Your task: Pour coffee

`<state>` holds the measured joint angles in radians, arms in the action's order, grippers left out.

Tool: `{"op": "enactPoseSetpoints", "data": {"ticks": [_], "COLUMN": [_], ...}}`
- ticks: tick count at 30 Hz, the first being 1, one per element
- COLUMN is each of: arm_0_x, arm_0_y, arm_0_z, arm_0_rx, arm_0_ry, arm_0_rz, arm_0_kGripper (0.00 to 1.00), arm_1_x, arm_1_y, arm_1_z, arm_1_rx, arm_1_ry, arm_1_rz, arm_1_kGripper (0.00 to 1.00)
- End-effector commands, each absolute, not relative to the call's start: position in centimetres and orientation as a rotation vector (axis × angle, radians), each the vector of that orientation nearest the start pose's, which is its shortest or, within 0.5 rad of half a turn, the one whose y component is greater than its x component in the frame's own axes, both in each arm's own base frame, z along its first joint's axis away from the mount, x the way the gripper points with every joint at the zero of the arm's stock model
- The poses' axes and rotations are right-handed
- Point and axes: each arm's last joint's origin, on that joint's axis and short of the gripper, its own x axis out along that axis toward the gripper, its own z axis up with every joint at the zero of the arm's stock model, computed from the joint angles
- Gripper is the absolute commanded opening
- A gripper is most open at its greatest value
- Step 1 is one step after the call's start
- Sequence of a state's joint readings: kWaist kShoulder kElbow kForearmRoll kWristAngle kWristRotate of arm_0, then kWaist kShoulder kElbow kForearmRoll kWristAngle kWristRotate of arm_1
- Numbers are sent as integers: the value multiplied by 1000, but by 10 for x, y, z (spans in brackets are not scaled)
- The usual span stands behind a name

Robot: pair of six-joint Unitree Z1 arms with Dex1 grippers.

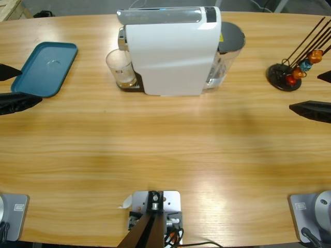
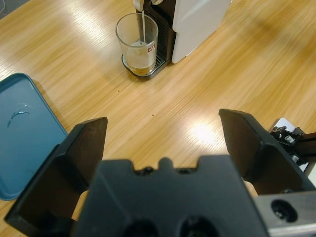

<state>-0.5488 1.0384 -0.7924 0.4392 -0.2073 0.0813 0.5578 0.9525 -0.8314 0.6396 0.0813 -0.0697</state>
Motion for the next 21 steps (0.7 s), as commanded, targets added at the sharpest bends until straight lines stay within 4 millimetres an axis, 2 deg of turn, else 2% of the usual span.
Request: {"op": "enactPoseSetpoints", "data": {"ticks": [1, 5, 21], "arm_0_x": [117, 120, 145], "arm_0_y": [-80, -76, -84], "arm_0_z": [320, 322, 331], "arm_0_rx": [181, 166, 157], "arm_0_ry": [708, 702, 696], "arm_0_rz": [-744, -710, -683], "arm_0_kGripper": [986, 986, 984], "arm_1_x": [87, 86, 85], "arm_1_y": [59, 59, 59], "arm_1_z": [326, 327, 327], "arm_1_rx": [-278, -279, -281], "arm_1_ry": [749, 745, 742], "arm_1_rz": [629, 631, 642], "arm_1_kGripper": [1000, 1000, 1000]}}
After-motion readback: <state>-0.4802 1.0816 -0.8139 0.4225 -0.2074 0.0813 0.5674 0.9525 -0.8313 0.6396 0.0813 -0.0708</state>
